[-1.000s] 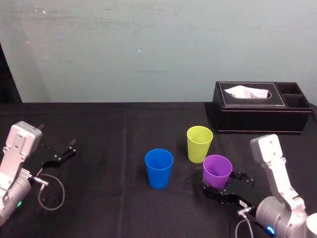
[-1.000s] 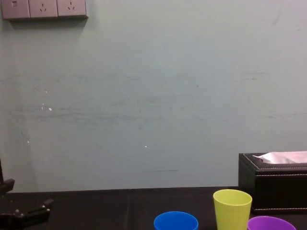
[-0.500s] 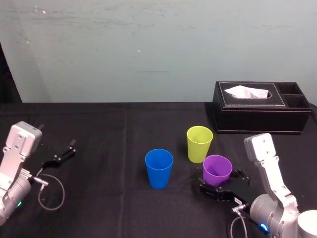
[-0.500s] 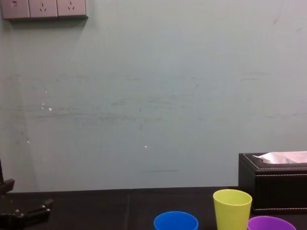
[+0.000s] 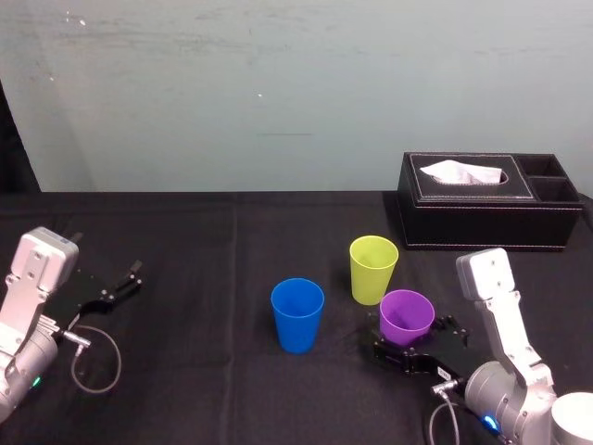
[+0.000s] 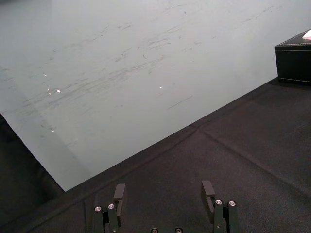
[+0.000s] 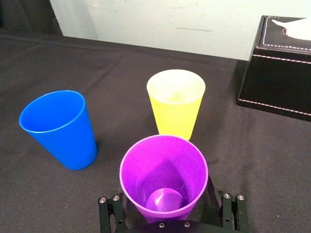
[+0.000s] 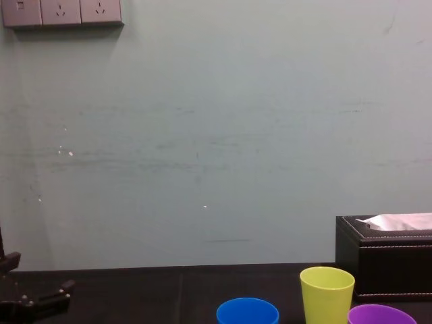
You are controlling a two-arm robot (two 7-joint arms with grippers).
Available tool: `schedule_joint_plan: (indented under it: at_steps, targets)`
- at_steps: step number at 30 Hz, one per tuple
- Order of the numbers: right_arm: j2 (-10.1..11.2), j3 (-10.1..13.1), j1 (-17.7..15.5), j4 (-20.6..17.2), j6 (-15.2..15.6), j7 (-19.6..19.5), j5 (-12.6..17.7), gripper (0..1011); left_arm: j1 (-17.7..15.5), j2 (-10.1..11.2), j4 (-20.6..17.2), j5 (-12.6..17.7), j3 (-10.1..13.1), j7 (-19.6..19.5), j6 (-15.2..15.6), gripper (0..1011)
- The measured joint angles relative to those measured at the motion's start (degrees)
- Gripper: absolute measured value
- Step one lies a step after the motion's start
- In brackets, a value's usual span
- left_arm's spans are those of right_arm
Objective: Stack the three plastic cups sequentially using one hand.
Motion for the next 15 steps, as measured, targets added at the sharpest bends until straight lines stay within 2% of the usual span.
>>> schedule_joint_plan:
  at_steps: [15]
  targets:
    - [-0.24, 0.1, 0.11, 0.26, 0.22, 0.09, -0.19, 1000, 0.0, 0.0, 0.0, 0.0, 0.0, 0.0, 0.0, 1000]
